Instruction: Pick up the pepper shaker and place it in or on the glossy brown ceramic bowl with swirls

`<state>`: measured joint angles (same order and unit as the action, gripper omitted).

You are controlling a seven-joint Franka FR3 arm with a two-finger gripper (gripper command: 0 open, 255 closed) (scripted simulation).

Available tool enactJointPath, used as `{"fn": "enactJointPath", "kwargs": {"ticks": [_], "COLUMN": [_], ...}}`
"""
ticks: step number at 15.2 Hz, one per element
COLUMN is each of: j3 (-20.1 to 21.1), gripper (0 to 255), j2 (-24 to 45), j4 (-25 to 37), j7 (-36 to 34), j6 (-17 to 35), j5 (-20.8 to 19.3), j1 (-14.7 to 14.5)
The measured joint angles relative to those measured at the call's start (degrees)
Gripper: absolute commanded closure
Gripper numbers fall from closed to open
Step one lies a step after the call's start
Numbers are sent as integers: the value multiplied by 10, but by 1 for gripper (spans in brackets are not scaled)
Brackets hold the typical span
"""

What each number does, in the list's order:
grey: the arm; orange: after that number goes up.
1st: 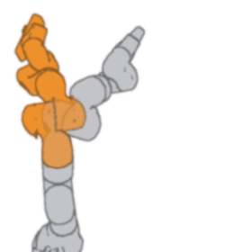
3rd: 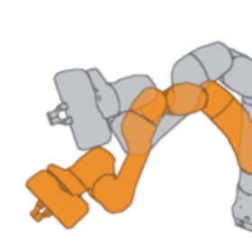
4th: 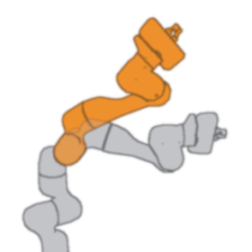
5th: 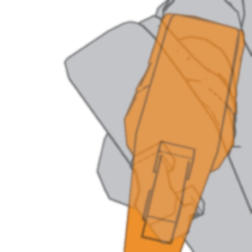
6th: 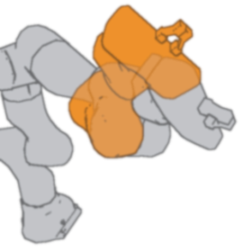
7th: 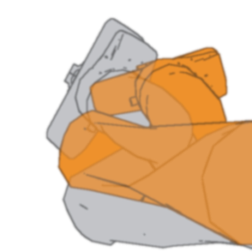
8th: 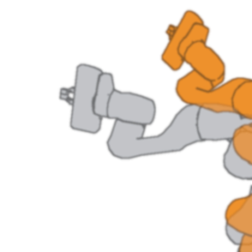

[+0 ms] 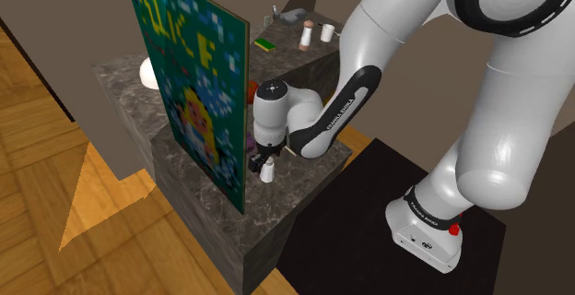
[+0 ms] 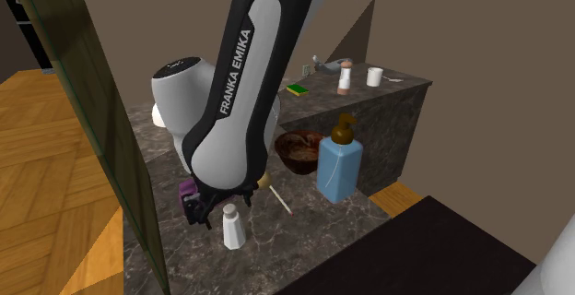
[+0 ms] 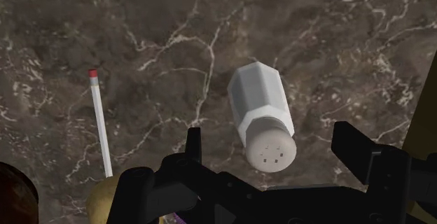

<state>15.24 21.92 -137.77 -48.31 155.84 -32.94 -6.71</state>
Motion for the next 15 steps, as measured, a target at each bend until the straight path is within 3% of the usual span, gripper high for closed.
{"fn": "enactJointPath", "kwargs": {"ticks": [1,11,15], "j3": [0,0,17], "gripper": [255,255,255], "j2": [0,0,-25], "j4": [0,0,-5], "j7": [0,0,20], "j6": [0,0,-18], "j5": [0,0,25], "j1": [0,0,12]}}
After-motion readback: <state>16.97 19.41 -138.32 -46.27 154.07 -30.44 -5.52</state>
